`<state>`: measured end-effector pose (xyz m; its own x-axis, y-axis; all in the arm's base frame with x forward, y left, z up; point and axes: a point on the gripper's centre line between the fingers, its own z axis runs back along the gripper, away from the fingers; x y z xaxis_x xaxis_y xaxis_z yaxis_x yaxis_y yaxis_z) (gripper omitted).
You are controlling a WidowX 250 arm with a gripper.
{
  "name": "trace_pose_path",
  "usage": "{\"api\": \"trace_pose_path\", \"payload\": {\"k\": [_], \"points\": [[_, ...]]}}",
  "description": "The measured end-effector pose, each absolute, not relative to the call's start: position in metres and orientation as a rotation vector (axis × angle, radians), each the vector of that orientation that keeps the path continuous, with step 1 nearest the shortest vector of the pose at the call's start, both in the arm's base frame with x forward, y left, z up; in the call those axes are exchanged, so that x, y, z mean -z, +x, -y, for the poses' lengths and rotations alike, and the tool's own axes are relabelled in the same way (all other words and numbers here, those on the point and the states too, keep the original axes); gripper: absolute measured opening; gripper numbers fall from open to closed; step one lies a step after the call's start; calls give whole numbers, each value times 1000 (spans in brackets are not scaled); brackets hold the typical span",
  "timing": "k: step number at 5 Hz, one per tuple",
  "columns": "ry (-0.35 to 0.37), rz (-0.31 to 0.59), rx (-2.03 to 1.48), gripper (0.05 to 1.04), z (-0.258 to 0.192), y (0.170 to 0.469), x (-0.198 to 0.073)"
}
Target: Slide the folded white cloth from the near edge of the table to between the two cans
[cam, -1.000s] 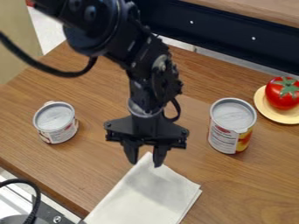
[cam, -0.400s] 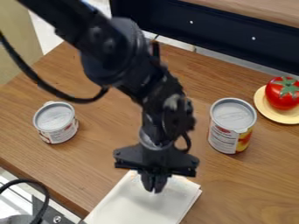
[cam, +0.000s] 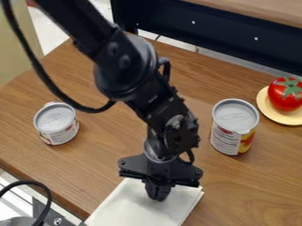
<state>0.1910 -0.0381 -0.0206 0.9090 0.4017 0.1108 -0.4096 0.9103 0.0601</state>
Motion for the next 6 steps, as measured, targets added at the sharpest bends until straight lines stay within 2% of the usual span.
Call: {"api": "trace_pose_path", "payload": {"k": [2, 4, 6], "points": [[80, 123, -484, 53, 19, 211, 21], [124, 185, -472, 53, -2, 239, 21], [132, 209, -515, 53, -19, 258, 19]]}}
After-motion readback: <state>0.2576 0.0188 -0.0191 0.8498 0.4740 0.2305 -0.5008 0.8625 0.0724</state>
